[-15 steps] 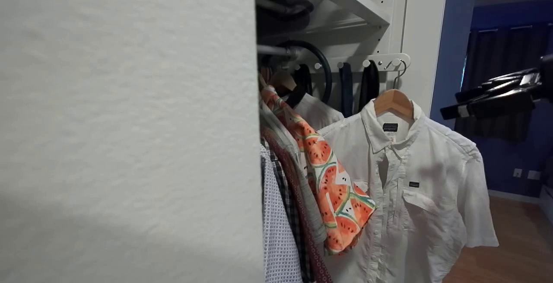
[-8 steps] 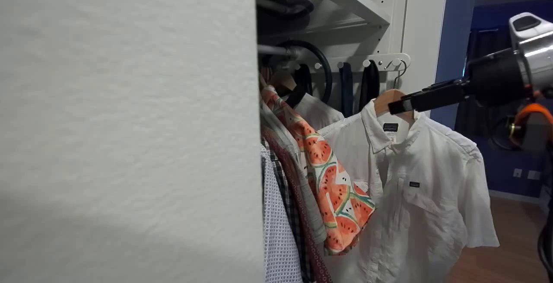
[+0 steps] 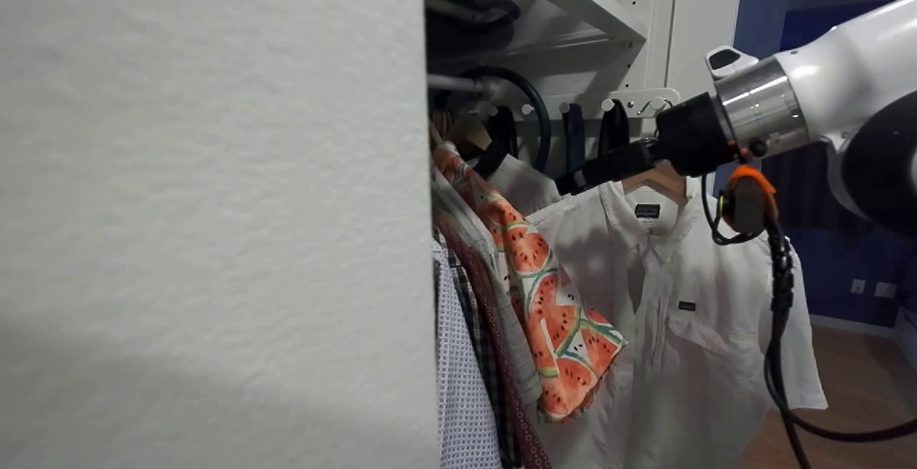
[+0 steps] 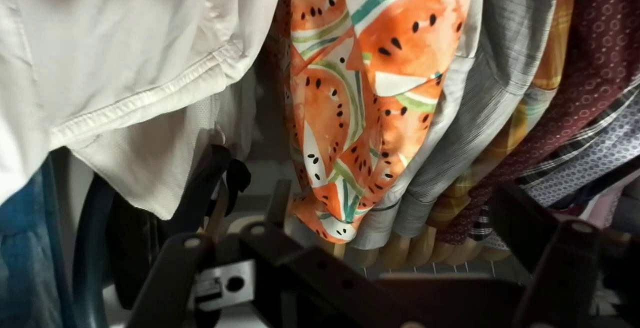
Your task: Hang two shirts on the first and second hooks, respectively
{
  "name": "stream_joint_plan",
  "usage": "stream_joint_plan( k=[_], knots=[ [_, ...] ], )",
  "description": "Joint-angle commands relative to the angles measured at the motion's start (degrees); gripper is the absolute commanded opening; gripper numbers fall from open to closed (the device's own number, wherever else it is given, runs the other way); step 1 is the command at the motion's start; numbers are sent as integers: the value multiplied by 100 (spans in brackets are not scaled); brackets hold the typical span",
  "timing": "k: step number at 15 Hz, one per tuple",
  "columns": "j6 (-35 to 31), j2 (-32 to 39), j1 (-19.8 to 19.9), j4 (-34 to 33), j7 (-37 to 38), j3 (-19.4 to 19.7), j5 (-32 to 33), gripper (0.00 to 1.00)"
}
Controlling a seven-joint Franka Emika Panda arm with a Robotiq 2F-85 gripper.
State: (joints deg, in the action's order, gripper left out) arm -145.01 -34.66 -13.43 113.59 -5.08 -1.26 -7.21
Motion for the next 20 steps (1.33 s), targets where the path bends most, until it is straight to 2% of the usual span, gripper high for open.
stream_joint_plan(
  k=[1, 7, 14, 15, 17, 18, 19, 20],
  knots=[
    [18, 664, -201, -706, -226, 54, -292, 100],
    [-413, 1462, -263, -1282, -522, -28, -377, 100],
    [-1305, 2111, -175, -1510, -811, -70, -322, 100],
    [-1414, 2167, -294, -1522, -837, 36, -319, 100],
    [-1577, 2268, -289, -1546, -894, 57, -307, 93],
    [-1642, 2304, -285, -1545, -920, 63, -295, 93],
    [-1709, 2336, -281, -1539, -957, 72, -285, 74],
    [-1759, 2364, -281, -1543, -985, 81, -285, 68]
  ],
)
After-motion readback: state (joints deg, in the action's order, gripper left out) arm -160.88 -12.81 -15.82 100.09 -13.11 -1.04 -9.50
